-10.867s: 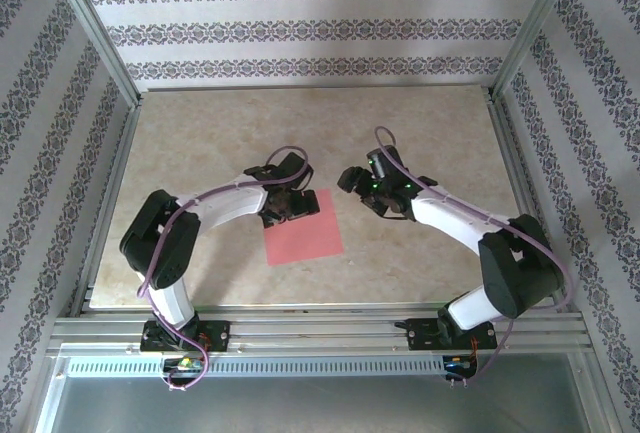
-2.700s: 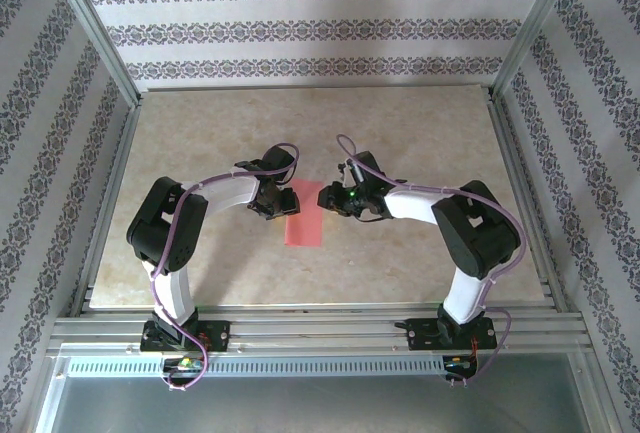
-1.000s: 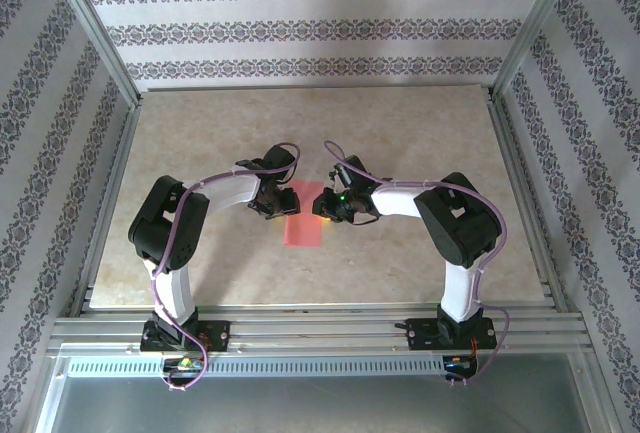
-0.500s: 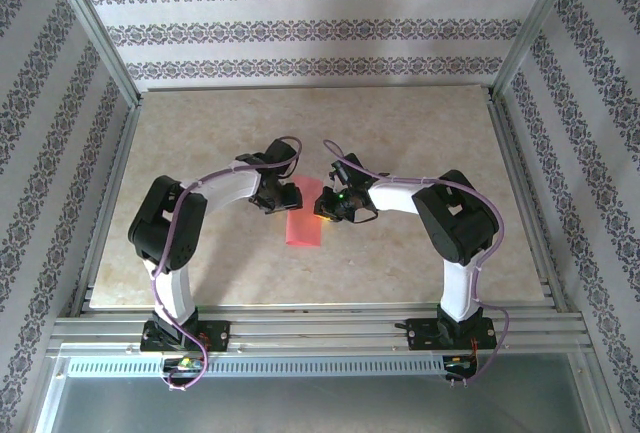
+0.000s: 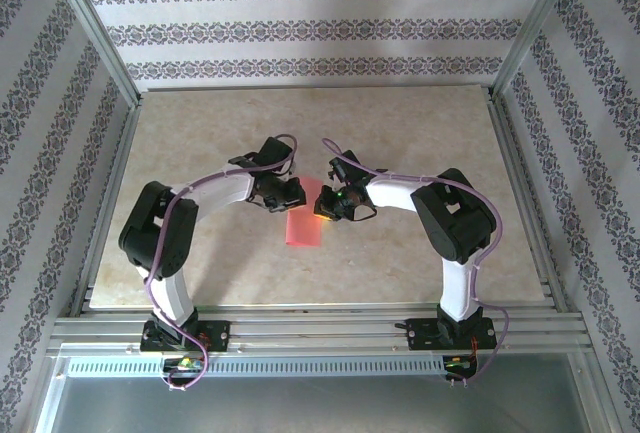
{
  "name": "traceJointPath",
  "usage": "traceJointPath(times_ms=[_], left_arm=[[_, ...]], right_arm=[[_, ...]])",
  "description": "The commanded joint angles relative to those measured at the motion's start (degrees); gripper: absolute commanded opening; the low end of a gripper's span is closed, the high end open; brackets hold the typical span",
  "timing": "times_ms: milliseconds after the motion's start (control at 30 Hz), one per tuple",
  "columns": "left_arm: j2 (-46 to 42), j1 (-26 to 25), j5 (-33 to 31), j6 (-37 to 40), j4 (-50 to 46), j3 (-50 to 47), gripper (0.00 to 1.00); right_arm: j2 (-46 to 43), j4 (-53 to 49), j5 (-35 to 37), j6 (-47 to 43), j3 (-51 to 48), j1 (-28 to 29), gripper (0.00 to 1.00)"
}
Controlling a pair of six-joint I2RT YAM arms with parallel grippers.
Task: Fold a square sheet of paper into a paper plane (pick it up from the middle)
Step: First fold in half a square sheet of paper at the center of the table.
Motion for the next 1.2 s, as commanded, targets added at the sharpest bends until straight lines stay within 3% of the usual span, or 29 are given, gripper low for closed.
traceJointPath(times_ms=[0,500,767,1000,1167], left_arm=[[1.0,0.8,-0.4,1.6,-3.4,-0.5,0.15],[4.2,4.7,2.6,6.7,-1.0,-6.1,0.09],[-2.2,7.4,3.3,11.2,-1.3,-8.0,0.12],[-10.6,5.8,10.3,1.8,12.2,-13.3,0.17],[-8.0,4.6,10.6,-1.8,15.0,-15.3,0.15]], right_arm=[[4.3,-8.9,6.1,-0.3,-1.6,0.3,0.11],[5.4,-11.1,7.0,-0.8,-0.9,0.2,0.11],[5.8,-12.3,7.5,-1.5,-0.3,0.3,0.1],[6.3,-13.5,8.1,-2.1,0.8,0.5,0.09],[6.7,-14.3,8.6,-2.6,1.4,0.7,0.06]])
